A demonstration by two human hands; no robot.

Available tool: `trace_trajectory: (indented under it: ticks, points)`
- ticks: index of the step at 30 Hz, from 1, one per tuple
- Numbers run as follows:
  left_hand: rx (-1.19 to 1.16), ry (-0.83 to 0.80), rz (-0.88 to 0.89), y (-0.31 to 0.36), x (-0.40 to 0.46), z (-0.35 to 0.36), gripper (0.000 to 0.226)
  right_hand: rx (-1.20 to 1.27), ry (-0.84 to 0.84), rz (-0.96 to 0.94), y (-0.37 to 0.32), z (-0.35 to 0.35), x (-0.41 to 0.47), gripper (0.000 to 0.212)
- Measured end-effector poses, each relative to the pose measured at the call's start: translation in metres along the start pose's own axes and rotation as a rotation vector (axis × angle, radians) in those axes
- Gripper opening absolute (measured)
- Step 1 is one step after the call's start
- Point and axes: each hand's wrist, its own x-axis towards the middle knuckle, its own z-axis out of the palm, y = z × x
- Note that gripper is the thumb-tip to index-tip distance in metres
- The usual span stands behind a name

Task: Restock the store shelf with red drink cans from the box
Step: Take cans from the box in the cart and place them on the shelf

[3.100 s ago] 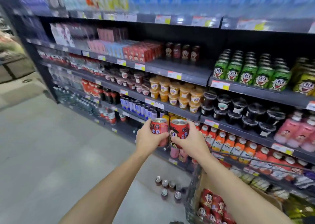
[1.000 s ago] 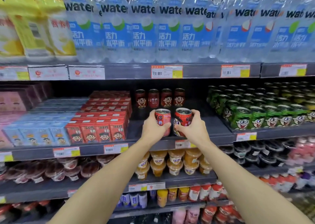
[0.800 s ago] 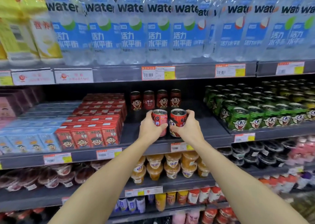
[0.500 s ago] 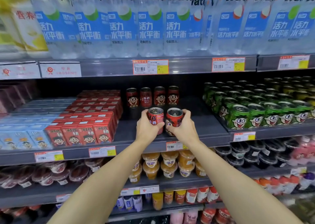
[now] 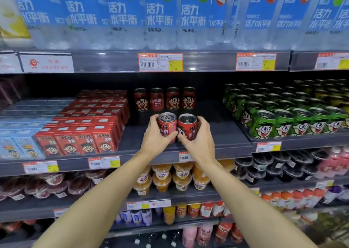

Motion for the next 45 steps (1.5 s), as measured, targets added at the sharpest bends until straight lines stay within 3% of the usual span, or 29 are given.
trace_trajectory:
  ticks: [9, 17, 45]
  points:
    - [0.271, 0.137, 0.032, 0.000, -0.017, 0.015, 0.081, 0.000, 0.064, 0.023, -0.003, 0.008, -0.003, 0.072]
    - [0.283, 0.132, 0.062, -0.001, -0.016, 0.011, 0.073, -0.031, 0.056, 0.065, 0.004, 0.005, 0.023, 0.072]
    - [0.380, 0.145, 0.064, -0.013, -0.008, 0.020, 0.085, -0.022, 0.123, 0.248, 0.057, 0.034, 0.179, 0.077]
